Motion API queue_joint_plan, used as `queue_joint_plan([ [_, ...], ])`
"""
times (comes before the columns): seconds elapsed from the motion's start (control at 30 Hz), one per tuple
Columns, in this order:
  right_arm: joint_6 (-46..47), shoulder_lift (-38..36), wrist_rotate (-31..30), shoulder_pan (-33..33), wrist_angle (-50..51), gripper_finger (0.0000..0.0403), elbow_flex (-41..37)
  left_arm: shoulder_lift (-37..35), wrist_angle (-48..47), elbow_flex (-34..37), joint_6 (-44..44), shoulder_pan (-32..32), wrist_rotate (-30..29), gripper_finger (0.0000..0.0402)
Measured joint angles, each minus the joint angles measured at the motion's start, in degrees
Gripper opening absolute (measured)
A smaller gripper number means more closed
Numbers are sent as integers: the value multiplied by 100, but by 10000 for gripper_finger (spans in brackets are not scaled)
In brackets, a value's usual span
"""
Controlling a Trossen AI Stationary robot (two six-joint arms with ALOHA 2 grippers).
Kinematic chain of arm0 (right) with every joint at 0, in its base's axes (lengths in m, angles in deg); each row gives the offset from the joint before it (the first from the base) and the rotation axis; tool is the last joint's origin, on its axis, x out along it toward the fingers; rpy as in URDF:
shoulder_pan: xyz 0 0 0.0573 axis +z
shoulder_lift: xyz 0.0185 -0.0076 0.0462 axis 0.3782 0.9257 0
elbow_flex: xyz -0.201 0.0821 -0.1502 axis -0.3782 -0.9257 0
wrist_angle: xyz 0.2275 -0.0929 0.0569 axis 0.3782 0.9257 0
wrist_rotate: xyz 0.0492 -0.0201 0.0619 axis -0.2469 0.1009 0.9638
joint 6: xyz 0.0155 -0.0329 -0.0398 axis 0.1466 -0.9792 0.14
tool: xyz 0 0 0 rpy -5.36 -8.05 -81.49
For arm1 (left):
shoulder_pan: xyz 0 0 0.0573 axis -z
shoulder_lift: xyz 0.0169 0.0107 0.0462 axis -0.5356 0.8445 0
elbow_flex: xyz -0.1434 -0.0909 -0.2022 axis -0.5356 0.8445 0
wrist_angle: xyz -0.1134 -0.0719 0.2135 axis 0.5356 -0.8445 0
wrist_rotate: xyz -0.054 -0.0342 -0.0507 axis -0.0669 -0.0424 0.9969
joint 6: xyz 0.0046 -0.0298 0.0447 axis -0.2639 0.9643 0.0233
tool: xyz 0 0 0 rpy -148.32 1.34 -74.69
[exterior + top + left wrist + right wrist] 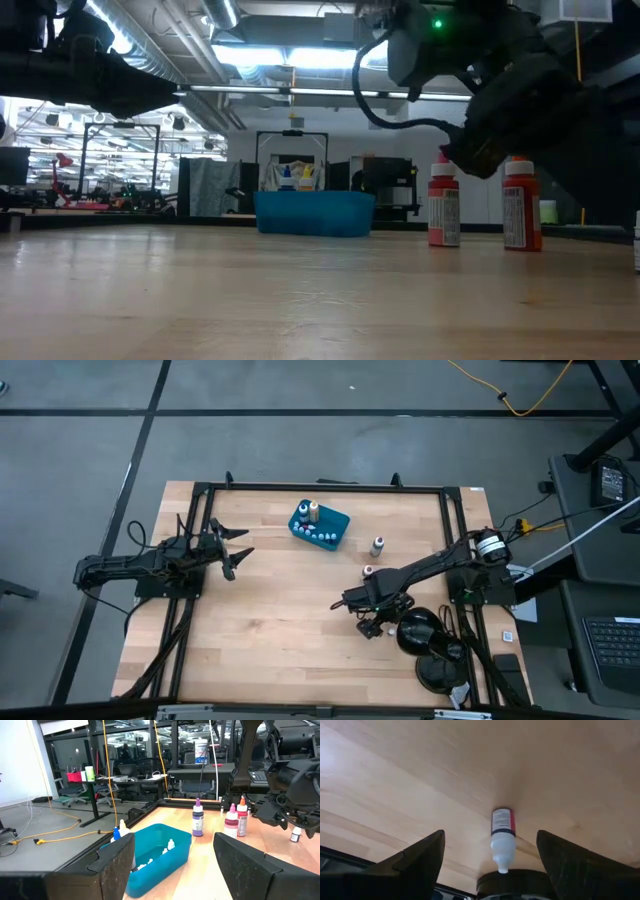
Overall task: Pick & Place food coloring
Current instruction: Put the small red food coloring bottle into the blue bin
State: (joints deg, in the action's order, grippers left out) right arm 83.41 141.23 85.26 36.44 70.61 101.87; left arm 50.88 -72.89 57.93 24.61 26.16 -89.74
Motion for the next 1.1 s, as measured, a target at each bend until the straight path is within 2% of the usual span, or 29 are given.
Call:
queue_joint_plan([
  [0.43,252,-122,294,139,-210,309,-346,-2,1,1,0,0,0,267],
  [0.83,236,-133,171,147,-256,174,-343,-2,1,2,-1,0,0,267],
  [1.1,237,-133,9,147,-254,128,-343,0,0,1,0,0,0,267],
])
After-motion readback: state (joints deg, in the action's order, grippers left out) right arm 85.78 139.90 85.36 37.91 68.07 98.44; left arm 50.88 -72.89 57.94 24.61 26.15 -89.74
